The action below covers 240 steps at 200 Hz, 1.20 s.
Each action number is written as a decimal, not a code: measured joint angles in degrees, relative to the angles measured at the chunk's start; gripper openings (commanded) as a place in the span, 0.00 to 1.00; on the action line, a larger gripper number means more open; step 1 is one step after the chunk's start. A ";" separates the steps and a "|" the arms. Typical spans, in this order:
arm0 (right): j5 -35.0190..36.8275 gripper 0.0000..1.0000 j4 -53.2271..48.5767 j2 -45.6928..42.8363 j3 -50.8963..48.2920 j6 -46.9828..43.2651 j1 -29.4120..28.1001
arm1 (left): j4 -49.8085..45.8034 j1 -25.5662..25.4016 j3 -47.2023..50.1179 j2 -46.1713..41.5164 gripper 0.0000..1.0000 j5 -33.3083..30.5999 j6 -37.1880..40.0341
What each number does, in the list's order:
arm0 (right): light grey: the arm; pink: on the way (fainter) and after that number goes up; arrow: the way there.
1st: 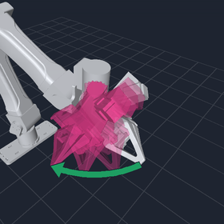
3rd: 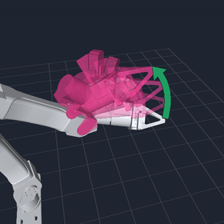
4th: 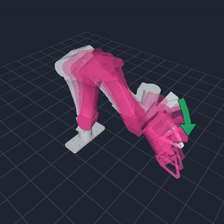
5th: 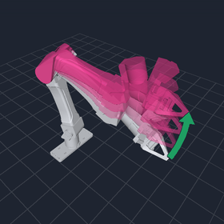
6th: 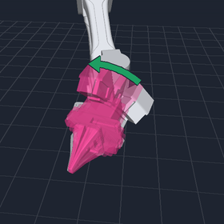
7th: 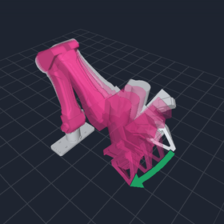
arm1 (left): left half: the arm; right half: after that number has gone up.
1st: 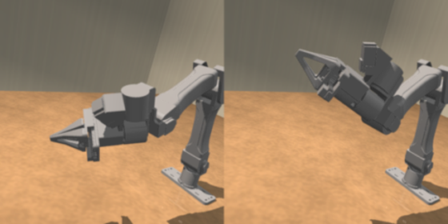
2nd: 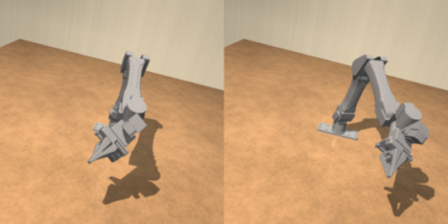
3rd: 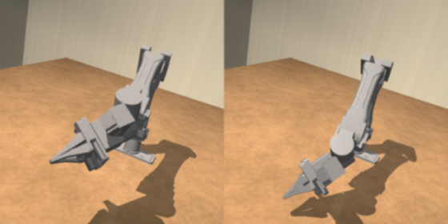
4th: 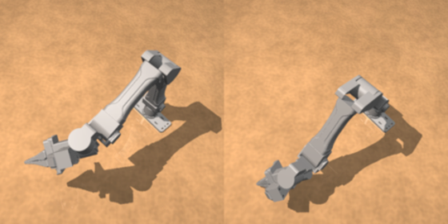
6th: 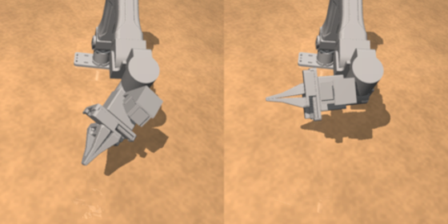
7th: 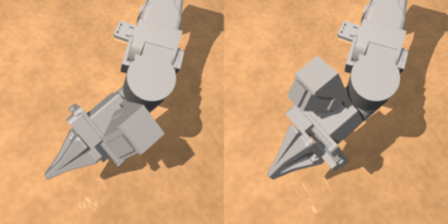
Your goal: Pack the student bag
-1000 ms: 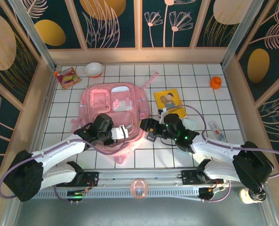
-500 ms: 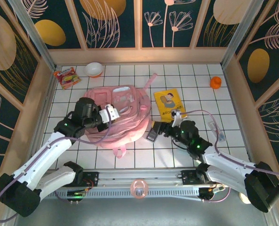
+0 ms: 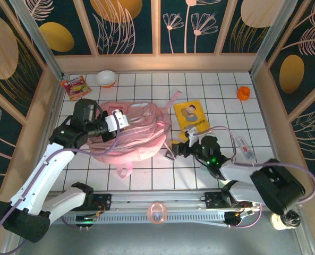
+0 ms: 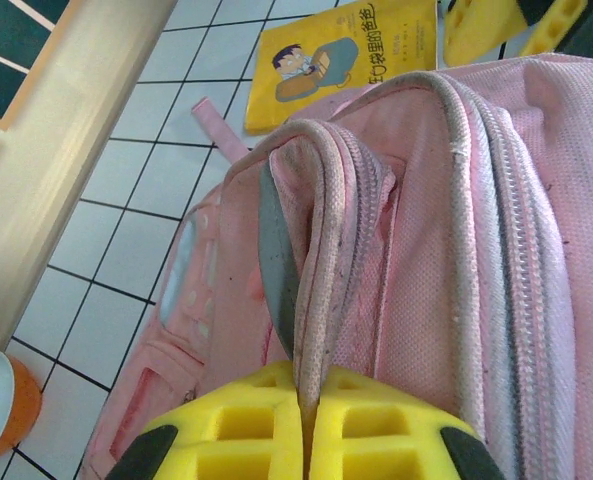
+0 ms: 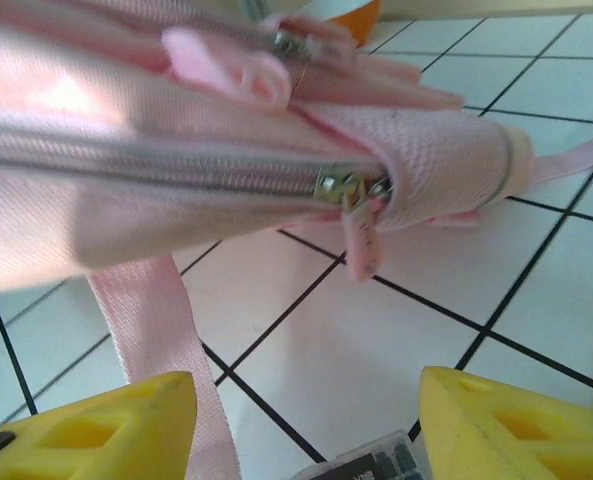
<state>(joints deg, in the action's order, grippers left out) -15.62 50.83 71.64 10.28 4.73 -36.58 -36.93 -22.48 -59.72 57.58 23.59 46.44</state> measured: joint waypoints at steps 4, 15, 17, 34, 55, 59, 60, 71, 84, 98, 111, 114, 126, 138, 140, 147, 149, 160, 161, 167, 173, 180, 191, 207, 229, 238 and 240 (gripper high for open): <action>-0.55 0.60 0.61 1.51 0.33 -0.55 0.09 | -0.04 0.00 -0.15 0.07 0.00 0.00 0.09; -2.12 0.60 2.67 5.49 1.22 -2.14 0.35 | -0.24 0.00 -0.39 0.13 0.00 0.00 0.44; -2.32 0.60 2.91 5.99 1.33 -2.29 0.42 | -0.26 0.00 -0.39 0.13 0.00 0.00 0.50; -5.42 0.60 6.47 11.23 2.91 -3.78 1.05 | -0.55 0.00 -0.42 0.13 0.00 0.00 0.76; -9.18 0.59 9.53 16.79 6.19 -4.87 2.12 | -0.85 0.00 -0.42 0.11 0.00 -0.04 1.27; -9.97 0.59 10.08 17.62 6.82 -4.96 2.34 | -0.85 0.00 -0.42 0.07 0.00 -0.04 1.38; -10.21 0.59 10.32 17.88 7.04 -5.05 2.45 | -0.85 0.00 -0.42 0.04 0.00 -0.04 1.40; -11.93 0.58 11.67 19.41 8.35 -5.49 3.02 | -0.90 0.00 -0.42 -0.09 0.00 -0.09 1.57; -14.27 0.56 12.87 20.50 9.44 -5.86 3.93 | -0.94 0.00 -0.42 -0.24 0.00 -0.22 1.64; -16.44 0.48 13.62 20.83 9.99 -6.14 4.81 | -1.01 0.00 -0.39 -0.37 0.00 -0.28 1.88; -18.69 0.41 13.84 20.83 10.01 -6.27 6.01 | -1.01 0.00 -0.39 -0.42 0.00 -0.37 2.01; -19.19 0.40 13.84 20.83 10.01 -6.25 6.36 | -1.01 0.00 -0.39 -0.42 0.00 -0.44 2.03; -20.65 0.35 13.68 20.68 9.99 -6.38 7.54 | -0.98 0.00 -0.39 -0.42 0.00 -0.55 2.01; -21.59 0.29 13.49 20.28 9.92 -6.23 8.22 | -0.92 0.00 -0.28 -0.44 0.00 -0.92 2.03; -21.84 0.28 13.42 20.13 9.90 -6.45 8.28 | -0.87 0.00 -0.26 -0.44 0.00 -0.98 2.01; -22.34 0.24 12.94 19.54 9.90 -6.47 8.41 | -0.72 0.00 -0.13 -0.44 0.00 -1.20 2.03; -22.49 0.23 12.81 19.43 9.90 -6.27 8.44 | -0.66 0.00 -0.07 -0.44 0.00 -1.31 2.01; -23.15 0.15 11.80 18.23 9.90 -6.69 8.48 | -0.48 0.00 0.26 -0.44 0.00 -1.64 2.03; -23.30 0.15 11.65 18.05 9.92 -6.82 8.48 | -0.46 0.00 0.28 -0.44 0.00 -1.64 2.03; -23.56 0.12 11.04 17.42 9.92 -7.10 8.48 | -0.31 0.00 0.52 -0.48 0.00 -1.77 2.05; -23.76 0.08 10.34 16.81 9.92 -7.32 8.52 | -0.22 0.00 0.70 -0.50 0.00 -1.86 2.05; -23.98 0.04 9.57 16.20 9.92 -7.39 8.52 | -0.15 0.00 0.90 -0.55 0.00 -1.97 2.05; -24.35 0.00 8.11 15.30 9.94 -7.45 8.52 | -0.11 0.00 1.09 -0.74 0.00 -1.97 2.05; -24.65 0.00 6.36 14.21 9.99 -7.65 8.52 | 0.07 0.00 1.33 -1.01 0.00 -1.99 2.05; -24.90 0.00 4.09 13.31 10.51 -7.69 8.52 | 0.72 0.00 1.42 -1.05 0.00 -2.08 2.01; -24.98 0.00 3.06 13.05 10.93 -7.63 8.52 | 1.03 0.00 1.51 -1.05 0.00 -2.36 1.99; -24.98 0.00 2.78 12.98 11.02 -7.63 8.52 | 1.14 0.00 1.55 -1.05 0.00 -2.47 1.97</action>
<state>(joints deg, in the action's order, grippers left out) -40.60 53.60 84.62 21.30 -2.90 -28.05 -35.79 -22.48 -58.17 56.53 21.12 48.40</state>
